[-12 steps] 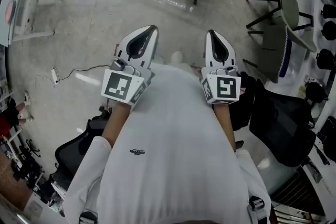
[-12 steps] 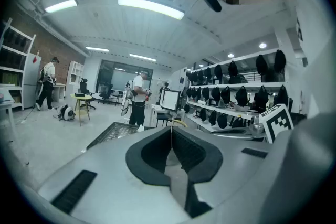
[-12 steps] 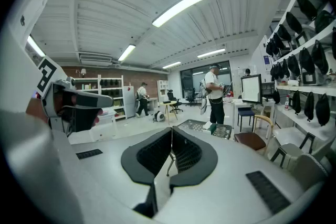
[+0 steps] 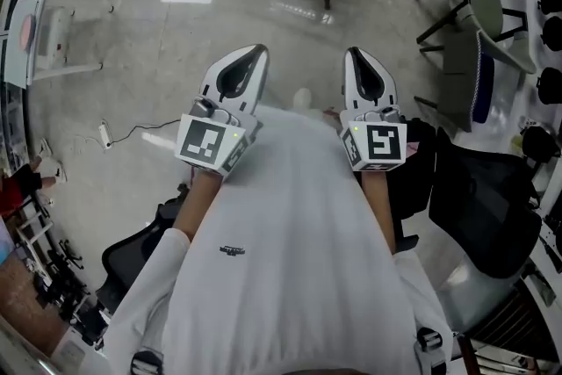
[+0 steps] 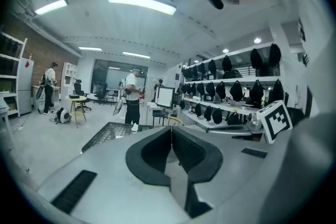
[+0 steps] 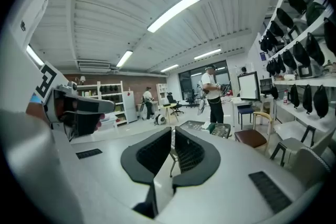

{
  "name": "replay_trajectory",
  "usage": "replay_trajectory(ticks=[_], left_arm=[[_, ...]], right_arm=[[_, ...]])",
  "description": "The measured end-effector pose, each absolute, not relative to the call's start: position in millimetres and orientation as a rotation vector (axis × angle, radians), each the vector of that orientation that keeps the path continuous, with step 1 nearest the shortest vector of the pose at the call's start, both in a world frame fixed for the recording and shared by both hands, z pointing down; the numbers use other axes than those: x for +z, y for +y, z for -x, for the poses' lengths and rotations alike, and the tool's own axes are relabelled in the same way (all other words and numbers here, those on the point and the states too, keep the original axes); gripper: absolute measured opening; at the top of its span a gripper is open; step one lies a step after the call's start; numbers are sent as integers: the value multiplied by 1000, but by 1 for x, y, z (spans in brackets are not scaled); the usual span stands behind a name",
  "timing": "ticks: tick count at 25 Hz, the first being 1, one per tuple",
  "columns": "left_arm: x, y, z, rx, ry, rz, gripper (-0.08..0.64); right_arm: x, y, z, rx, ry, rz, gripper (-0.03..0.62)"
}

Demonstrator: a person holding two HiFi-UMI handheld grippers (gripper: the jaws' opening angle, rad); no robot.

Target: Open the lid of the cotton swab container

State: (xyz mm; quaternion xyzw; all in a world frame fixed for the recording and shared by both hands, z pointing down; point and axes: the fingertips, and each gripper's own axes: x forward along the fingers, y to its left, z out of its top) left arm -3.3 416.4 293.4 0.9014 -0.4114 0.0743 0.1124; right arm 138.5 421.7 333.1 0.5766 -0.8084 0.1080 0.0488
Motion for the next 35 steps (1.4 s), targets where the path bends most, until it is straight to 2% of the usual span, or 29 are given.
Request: replay_trajectory(ticks=[11, 14, 25, 31, 35], left_arm=[[298, 395, 12, 222, -1271, -2595, 8], [301, 383, 17, 210, -1270, -2583, 8], [312, 275, 13, 111, -1213, -2556, 8], [307, 199, 17, 70, -1193, -2562, 8], [309, 147, 21, 91, -1158, -2563, 8]], right_arm=[[342, 402, -135, 330, -2484, -1694, 6], [342, 392, -126, 319, -2485, -1654, 25], [342, 293, -125, 303, -2467, -1619, 49], [330, 218, -126, 283, -2454, -1627, 101], [325, 168, -122, 283, -2456, -1615, 165]])
